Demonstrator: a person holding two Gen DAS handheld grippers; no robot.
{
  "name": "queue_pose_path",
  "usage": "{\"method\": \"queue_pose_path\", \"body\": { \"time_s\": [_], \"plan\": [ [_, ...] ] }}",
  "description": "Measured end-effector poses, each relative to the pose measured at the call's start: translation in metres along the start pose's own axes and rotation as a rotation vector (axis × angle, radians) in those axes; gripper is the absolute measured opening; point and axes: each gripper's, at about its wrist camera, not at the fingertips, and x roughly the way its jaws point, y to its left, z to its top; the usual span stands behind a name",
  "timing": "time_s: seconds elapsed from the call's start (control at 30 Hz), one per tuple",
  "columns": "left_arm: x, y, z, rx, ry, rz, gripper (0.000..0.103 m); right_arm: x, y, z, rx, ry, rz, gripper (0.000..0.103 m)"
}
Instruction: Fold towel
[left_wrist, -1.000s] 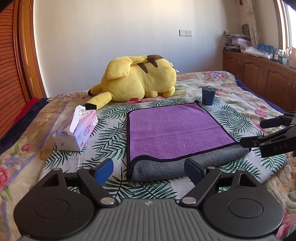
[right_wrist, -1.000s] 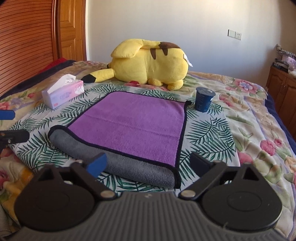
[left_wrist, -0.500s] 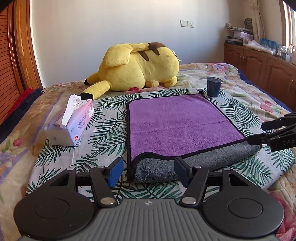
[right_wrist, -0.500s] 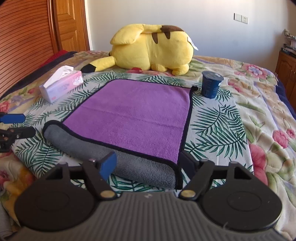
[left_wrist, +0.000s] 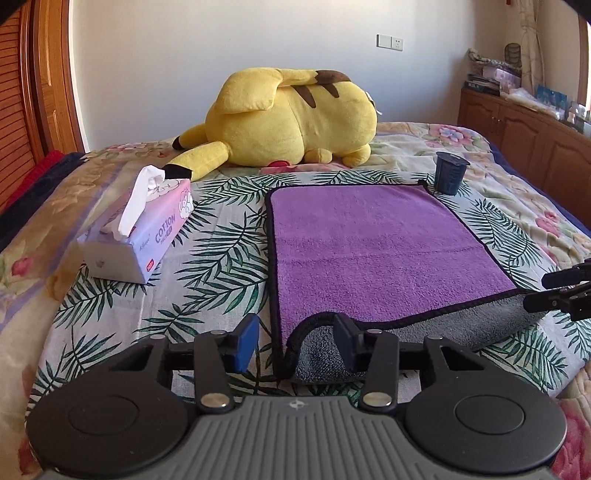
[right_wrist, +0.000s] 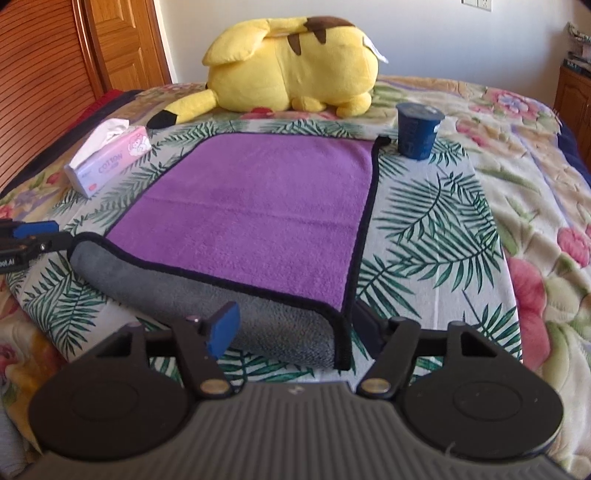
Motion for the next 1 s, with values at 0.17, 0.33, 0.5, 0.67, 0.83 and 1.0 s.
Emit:
{"method": "queue_pose_path", "body": {
  "time_s": [0.17,0.33,0.5,0.67,0.83,1.0],
  "plan": [
    [0.009,0.001,0.001,0.001,0.017,-0.027,0.014,0.007,-0.006,0.0,0.015,0.031,0.004,0.064],
    [0.016,0.0,-0.001,0.006,0.04,-0.036,0.014,0.01,-0.01,-0.001,0.025,0.05,0.003,0.062],
    [0.022,0.002,-0.005,0.002,0.073,-0.032,0.014,0.013,-0.012,-0.002,0.03,0.079,0.017,0.061],
    [0.023,0.002,-0.008,0.002,0.083,-0.025,0.01,0.013,-0.012,-0.002,0.036,0.091,0.039,0.061],
    [0.024,0.0,-0.009,0.003,0.085,-0.037,0.003,0.01,-0.013,0.0,0.043,0.082,0.058,0.057],
    [0.024,-0.001,-0.01,0.006,0.087,-0.037,0.003,0.01,-0.013,0.0,0.044,0.079,0.068,0.047]
  ]
}}
